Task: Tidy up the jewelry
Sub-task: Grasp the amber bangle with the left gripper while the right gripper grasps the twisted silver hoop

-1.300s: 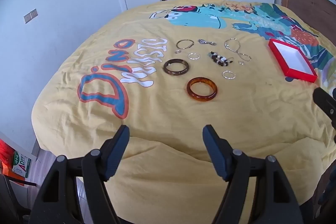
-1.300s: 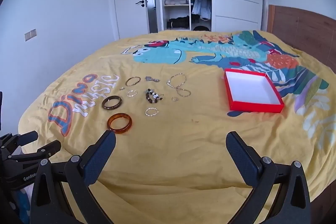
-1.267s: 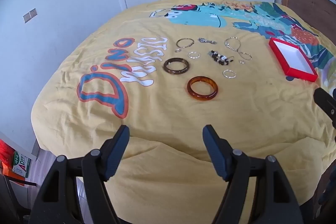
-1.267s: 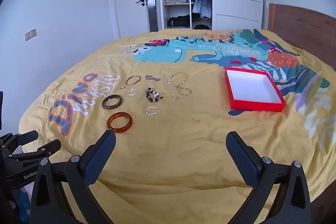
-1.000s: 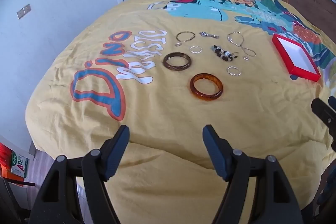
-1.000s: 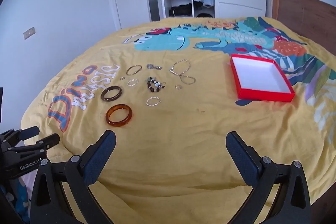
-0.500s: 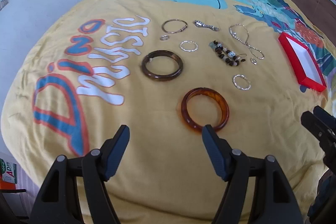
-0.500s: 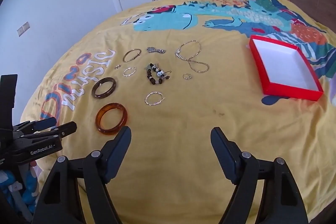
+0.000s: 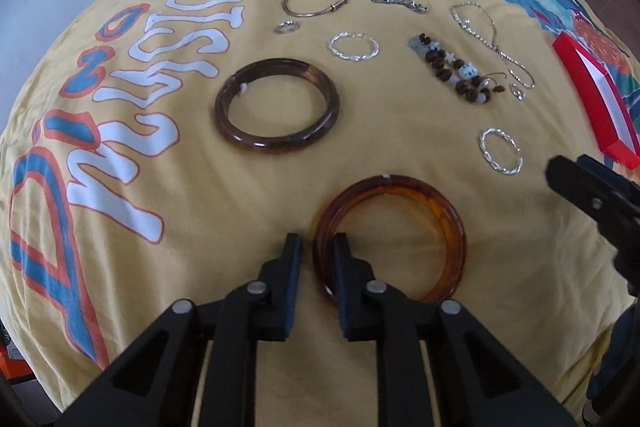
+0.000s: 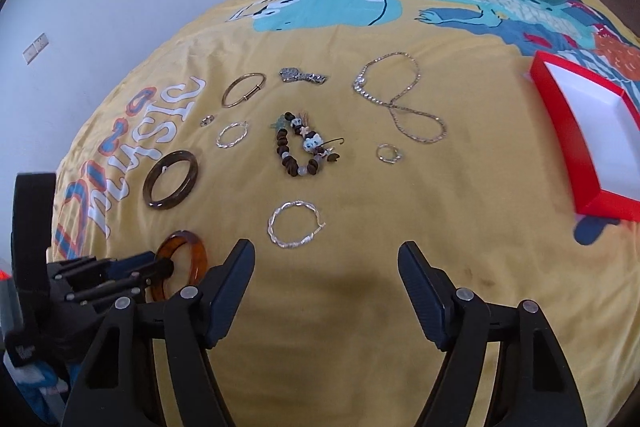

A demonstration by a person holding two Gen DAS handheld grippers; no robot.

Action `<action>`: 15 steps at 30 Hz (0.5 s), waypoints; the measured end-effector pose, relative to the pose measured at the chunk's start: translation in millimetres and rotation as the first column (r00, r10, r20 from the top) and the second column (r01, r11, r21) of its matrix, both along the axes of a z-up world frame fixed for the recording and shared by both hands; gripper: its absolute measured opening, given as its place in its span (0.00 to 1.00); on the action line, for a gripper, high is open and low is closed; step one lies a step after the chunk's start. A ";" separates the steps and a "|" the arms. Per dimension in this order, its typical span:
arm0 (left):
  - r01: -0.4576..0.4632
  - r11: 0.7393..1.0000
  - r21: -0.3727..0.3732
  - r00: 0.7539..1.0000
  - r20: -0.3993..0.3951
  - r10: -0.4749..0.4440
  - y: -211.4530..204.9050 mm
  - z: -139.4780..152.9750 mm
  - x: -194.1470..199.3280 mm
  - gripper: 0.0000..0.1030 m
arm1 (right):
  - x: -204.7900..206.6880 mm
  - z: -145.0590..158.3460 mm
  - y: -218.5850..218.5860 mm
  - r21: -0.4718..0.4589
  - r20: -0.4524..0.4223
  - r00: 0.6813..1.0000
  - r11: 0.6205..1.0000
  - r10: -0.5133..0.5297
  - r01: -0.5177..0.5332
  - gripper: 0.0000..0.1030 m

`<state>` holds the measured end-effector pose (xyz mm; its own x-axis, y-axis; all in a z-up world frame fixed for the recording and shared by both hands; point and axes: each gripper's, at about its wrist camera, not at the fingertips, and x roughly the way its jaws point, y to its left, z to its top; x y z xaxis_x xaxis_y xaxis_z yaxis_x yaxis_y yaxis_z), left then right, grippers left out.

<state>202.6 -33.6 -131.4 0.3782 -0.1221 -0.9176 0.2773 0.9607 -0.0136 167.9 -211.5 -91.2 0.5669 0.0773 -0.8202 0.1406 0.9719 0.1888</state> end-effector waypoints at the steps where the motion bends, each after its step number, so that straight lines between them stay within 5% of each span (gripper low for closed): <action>1: -0.014 1.000 0.005 1.000 0.010 0.014 3.8 0.8 -0.8 0.09 | 5.4 -2.6 0.6 0.003 -0.009 1.000 1.000 0.004 -0.004 0.72; 11: -0.078 0.997 0.021 0.996 0.046 0.077 25.7 3.9 0.8 0.09 | 40.0 -34.6 17.2 -0.029 -0.076 0.997 1.000 0.010 -0.012 0.68; 15: -0.086 0.996 0.018 0.995 0.046 0.085 30.8 7.2 -3.6 0.08 | 43.1 -35.8 15.5 -0.066 -0.087 0.996 0.998 -0.019 0.013 0.45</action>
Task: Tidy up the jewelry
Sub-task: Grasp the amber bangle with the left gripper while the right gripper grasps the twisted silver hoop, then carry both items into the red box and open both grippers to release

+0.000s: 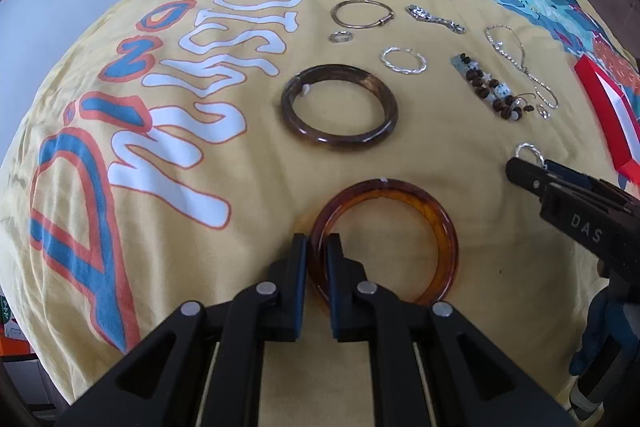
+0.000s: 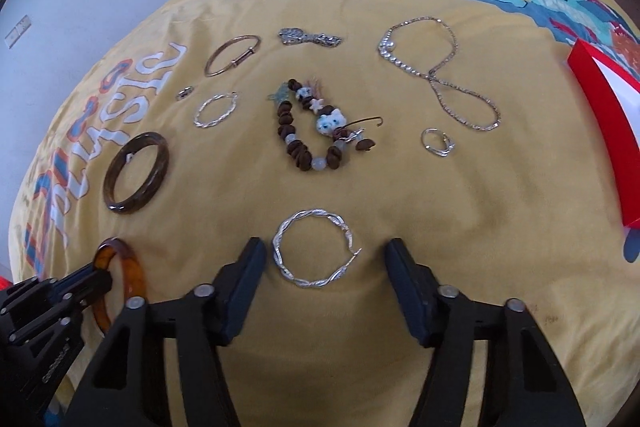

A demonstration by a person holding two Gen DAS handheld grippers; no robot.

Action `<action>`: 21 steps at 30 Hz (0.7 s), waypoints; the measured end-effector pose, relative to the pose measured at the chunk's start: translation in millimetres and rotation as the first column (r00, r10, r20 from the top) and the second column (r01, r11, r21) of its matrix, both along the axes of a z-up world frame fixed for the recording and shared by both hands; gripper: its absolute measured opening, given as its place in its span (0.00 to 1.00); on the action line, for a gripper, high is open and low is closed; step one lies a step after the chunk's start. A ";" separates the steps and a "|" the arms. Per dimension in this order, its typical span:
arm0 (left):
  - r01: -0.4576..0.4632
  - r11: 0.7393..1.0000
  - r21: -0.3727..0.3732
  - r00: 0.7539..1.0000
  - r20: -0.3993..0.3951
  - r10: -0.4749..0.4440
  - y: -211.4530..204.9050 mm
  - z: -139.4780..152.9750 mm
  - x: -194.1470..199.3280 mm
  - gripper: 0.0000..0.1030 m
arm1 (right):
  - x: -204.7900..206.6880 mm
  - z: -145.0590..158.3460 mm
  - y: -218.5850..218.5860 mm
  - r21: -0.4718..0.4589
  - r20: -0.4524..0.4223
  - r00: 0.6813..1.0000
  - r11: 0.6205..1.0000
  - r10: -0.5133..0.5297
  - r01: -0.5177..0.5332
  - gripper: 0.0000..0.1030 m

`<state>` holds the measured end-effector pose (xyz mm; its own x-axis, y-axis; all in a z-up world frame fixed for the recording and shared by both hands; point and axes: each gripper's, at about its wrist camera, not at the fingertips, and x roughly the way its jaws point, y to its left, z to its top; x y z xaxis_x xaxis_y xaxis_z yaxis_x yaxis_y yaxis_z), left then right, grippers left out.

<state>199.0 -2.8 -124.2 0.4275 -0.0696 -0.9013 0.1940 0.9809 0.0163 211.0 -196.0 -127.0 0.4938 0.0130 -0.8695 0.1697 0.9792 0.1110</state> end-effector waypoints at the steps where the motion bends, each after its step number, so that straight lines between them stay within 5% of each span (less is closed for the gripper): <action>1: -0.003 1.000 0.001 1.000 -0.001 0.003 -2.7 1.3 0.3 0.08 | -1.1 0.4 -2.9 -0.001 -0.002 1.000 1.000 0.000 0.000 0.40; 15: -0.025 0.999 0.022 0.998 0.062 0.024 -3.2 41.3 -30.1 0.08 | -57.8 52.6 -16.6 0.106 0.109 0.994 0.994 0.012 -0.024 0.40; 21: 0.023 1.000 0.018 0.996 0.089 -0.025 -35.4 66.7 -41.9 0.08 | -92.9 78.9 -57.7 0.105 0.165 0.985 0.994 -0.043 0.026 0.40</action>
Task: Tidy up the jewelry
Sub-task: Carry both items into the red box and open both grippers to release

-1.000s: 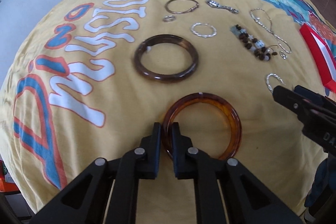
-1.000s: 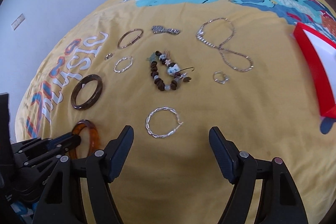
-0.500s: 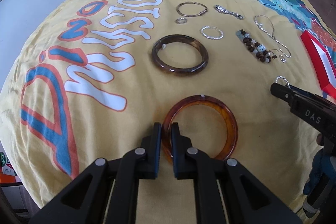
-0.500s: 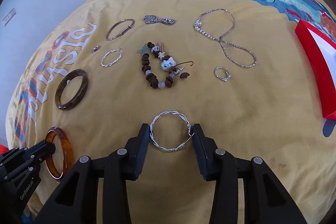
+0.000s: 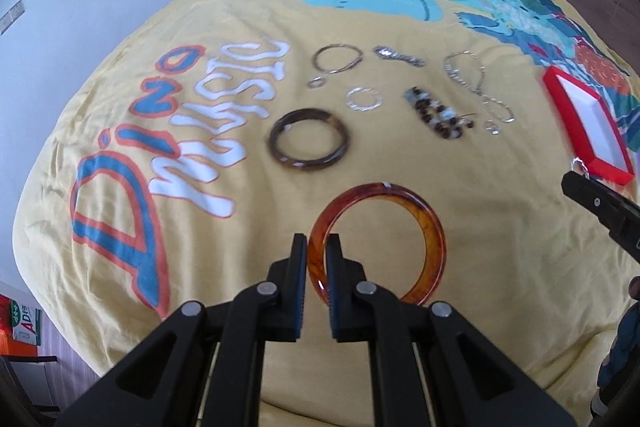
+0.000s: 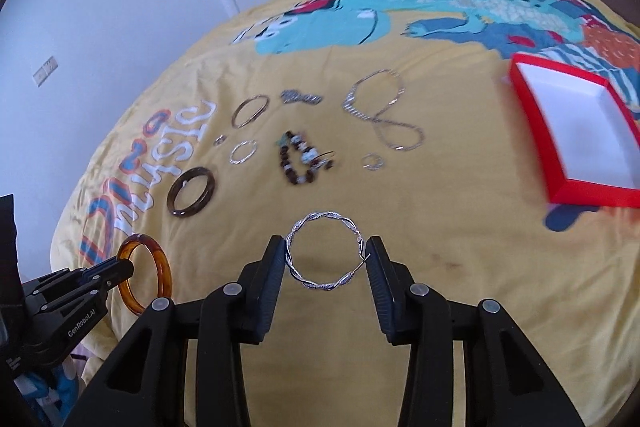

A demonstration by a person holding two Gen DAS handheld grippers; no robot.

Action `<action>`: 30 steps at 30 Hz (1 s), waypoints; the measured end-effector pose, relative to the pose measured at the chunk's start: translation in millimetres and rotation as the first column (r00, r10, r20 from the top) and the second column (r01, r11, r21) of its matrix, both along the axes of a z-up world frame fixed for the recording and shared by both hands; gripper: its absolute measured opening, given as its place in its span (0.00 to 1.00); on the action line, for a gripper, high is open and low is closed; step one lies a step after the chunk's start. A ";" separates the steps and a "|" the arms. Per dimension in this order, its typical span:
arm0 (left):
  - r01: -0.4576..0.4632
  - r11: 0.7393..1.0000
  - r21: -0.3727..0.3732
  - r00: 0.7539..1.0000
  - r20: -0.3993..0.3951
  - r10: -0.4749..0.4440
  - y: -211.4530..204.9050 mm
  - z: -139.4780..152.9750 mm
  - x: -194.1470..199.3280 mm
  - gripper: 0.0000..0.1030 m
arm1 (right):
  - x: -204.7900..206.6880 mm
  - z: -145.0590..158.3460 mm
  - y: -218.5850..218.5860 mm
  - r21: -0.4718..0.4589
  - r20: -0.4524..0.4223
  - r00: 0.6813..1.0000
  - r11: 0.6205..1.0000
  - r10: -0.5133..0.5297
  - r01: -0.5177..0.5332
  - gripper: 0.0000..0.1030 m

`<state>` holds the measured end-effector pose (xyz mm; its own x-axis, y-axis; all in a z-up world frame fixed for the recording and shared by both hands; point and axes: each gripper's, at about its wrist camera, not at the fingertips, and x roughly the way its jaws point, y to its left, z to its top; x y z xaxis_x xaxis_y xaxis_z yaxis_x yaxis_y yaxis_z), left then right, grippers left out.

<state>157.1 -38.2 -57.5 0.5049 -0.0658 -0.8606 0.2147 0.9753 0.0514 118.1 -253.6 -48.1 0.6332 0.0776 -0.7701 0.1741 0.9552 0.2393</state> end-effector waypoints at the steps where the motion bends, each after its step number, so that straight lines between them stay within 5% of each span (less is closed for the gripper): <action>1: 0.015 1.000 -0.005 1.000 0.001 -0.015 -9.6 3.7 -0.3 0.08 | -5.5 1.8 -8.3 -0.006 0.004 1.000 1.000 -0.009 0.009 0.40; 8: 0.167 0.984 -0.063 0.986 -0.016 -0.168 -111.3 20.6 4.4 0.08 | -41.6 14.9 -103.3 -0.056 0.024 0.989 0.988 -0.143 0.145 0.40; 16: 0.337 0.932 -0.132 0.940 -0.005 -0.340 -252.8 31.3 27.7 0.08 | -46.2 15.6 -216.6 -0.121 0.026 0.956 0.948 -0.294 0.295 0.40; 22: 0.399 0.909 -0.121 0.915 -0.015 -0.403 -338.7 17.0 53.7 0.08 | -26.5 2.8 -263.9 -0.141 0.007 0.948 0.938 -0.318 0.315 0.40; 30: 0.492 0.870 0.010 0.870 -0.051 -0.491 -408.7 -26.7 58.0 0.08 | -9.1 -37.0 -297.2 -0.139 -0.095 0.953 0.951 -0.289 0.275 0.40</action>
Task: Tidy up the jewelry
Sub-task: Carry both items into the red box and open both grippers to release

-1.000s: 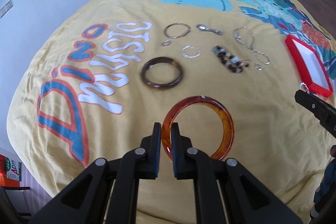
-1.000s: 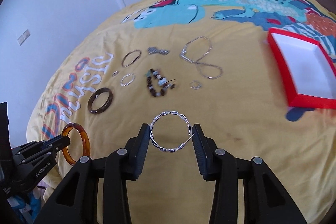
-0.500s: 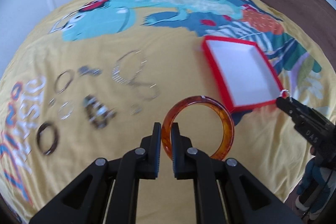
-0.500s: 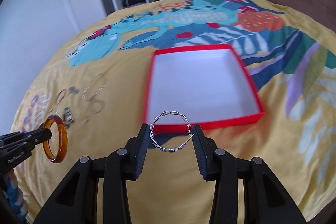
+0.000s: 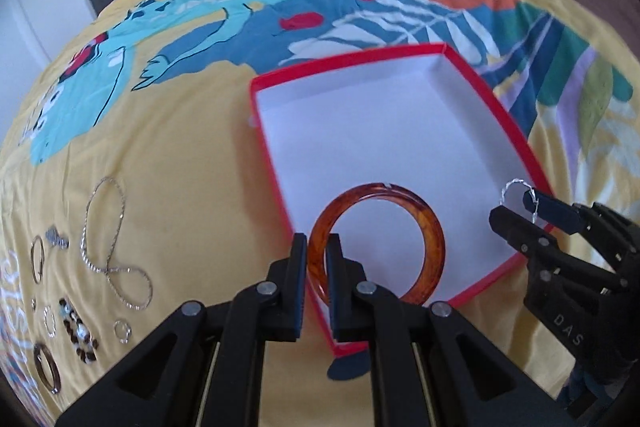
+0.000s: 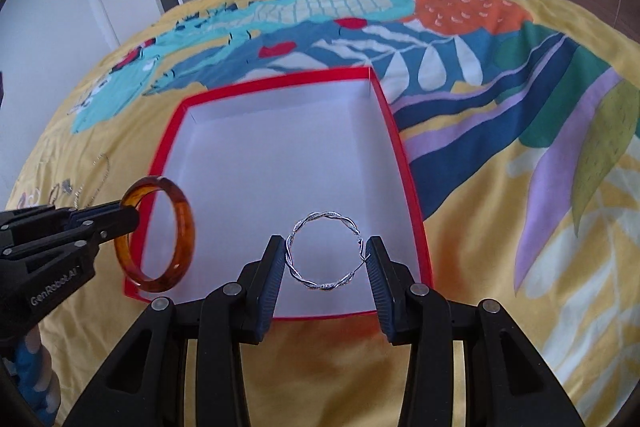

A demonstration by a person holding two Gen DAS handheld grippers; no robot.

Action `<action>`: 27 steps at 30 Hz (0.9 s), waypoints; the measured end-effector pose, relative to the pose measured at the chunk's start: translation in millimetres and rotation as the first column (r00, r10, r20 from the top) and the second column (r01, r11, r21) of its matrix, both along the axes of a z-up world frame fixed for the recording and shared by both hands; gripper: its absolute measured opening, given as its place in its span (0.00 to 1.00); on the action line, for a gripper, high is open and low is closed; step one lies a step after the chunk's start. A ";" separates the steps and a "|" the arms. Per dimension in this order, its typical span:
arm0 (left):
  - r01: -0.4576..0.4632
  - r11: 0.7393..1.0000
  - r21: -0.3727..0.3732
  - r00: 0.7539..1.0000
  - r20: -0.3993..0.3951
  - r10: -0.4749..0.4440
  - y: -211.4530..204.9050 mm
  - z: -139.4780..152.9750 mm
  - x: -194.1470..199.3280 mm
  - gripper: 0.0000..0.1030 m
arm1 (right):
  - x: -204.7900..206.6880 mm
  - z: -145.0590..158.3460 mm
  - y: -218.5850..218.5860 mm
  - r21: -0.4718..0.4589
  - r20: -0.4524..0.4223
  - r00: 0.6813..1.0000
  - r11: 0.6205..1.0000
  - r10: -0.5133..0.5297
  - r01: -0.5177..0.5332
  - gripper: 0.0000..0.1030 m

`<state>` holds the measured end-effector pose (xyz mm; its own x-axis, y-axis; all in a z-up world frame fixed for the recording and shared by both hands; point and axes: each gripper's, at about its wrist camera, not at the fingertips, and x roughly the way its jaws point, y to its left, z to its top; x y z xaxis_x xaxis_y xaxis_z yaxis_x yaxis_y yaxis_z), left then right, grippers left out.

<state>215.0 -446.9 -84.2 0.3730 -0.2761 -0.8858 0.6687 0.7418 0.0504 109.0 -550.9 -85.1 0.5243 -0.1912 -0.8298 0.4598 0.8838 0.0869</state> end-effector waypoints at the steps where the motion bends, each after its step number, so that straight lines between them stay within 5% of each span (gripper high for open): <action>1: 0.010 1.000 0.016 1.000 -0.009 -0.010 -4.9 -5.9 -0.4 0.08 | 0.0 -4.1 -0.8 0.003 -0.010 1.000 1.000 0.007 -0.007 0.40; 5: 0.040 0.997 0.072 0.999 0.021 -0.042 -16.5 -20.7 -6.6 0.08 | 4.2 -17.6 0.2 -0.002 -0.055 0.998 0.999 0.034 -0.034 0.40; 9: 0.028 0.995 0.100 0.999 -0.030 -0.025 -14.3 -36.0 -5.2 0.09 | 6.7 -23.8 0.8 -0.027 -0.103 0.994 0.999 0.042 -0.045 0.41; 16: -0.001 0.998 0.067 0.998 -0.067 0.005 -12.6 -31.3 -0.5 0.10 | 6.9 -15.9 1.8 -0.033 -0.111 0.992 0.997 0.065 -0.069 0.48; 22: -0.018 1.000 -0.020 0.999 -0.045 0.017 -1.2 -3.2 -3.3 0.10 | -15.6 23.3 2.4 -0.074 -0.034 0.999 0.997 0.021 -0.024 0.53; 27: -0.040 0.991 -0.131 0.999 0.006 0.042 32.2 49.5 -18.6 0.10 | -41.2 67.2 4.9 -0.129 0.027 0.999 0.991 -0.040 0.043 0.54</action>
<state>196.4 -414.7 -34.8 0.3941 -0.3734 -0.8398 0.6375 0.7693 -0.0429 67.9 -546.0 -17.9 0.5331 -0.3185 -0.7838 0.4955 0.8684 -0.0159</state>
